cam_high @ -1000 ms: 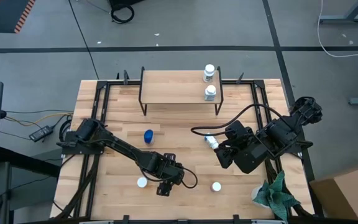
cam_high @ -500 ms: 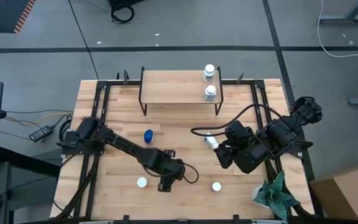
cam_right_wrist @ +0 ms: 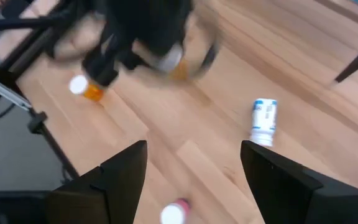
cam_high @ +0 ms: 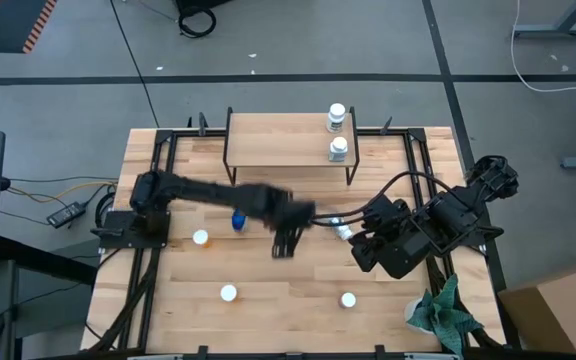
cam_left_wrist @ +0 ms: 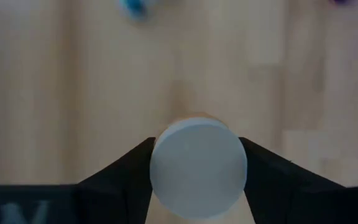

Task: Pick and place medicine bottles onto shelf by color
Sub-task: Put the bottom right orange medicine bottle on the shelf

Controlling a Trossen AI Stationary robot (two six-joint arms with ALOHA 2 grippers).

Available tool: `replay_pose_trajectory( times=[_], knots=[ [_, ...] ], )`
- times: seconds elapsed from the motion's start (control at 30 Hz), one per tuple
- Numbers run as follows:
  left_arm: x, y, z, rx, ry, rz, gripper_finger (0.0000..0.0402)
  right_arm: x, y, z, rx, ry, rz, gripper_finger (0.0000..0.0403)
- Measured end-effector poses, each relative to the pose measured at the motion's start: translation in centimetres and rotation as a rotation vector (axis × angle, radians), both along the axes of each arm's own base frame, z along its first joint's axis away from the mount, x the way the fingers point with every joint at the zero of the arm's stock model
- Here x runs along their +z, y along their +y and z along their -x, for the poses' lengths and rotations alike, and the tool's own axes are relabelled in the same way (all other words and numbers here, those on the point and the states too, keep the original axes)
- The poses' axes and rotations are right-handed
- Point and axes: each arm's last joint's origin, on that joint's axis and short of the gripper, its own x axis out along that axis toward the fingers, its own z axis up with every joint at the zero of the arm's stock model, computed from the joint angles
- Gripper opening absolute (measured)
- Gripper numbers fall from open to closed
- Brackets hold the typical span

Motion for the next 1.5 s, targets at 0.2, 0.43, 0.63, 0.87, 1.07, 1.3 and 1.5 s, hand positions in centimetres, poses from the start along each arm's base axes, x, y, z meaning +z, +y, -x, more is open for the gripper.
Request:
replay_pose_trajectory(
  times=[0.2,0.43,0.63,0.87,1.07,1.3,1.5],
  knots=[
    [4.7,7.4,-0.3,0.113,-0.114,-0.043,0.0241,-0.1,-0.1,0.4,0.035,0.043,0.054,0.0266],
    [8.3,15.3,1.2,0.164,-0.209,-0.141,0.0221,0.0,-1.0,-0.1,-0.001,0.015,0.116,0.0266],
    [8.4,20.0,2.9,0.167,-0.203,-0.144,0.0219,0.1,-3.8,-1.5,-0.127,-0.004,0.167,0.0266],
    [7.4,22.3,3.6,0.142,-0.175,-0.152,0.0242,0.1,-8.1,-3.0,-0.257,0.034,0.188,0.0266],
    [5.2,22.6,3.6,0.116,-0.123,-0.126,0.0231,0.1,-10.6,-3.7,-0.260,0.067,0.201,0.0266],
    [4.6,22.7,3.5,0.117,-0.116,-0.122,0.0236,0.2,-11.8,-4.3,-0.248,0.060,0.208,0.0266],
    [4.7,22.7,3.4,0.149,-0.127,-0.111,0.0238,0.3,-12.1,-4.4,-0.236,0.066,0.214,0.0266]
  ],
)
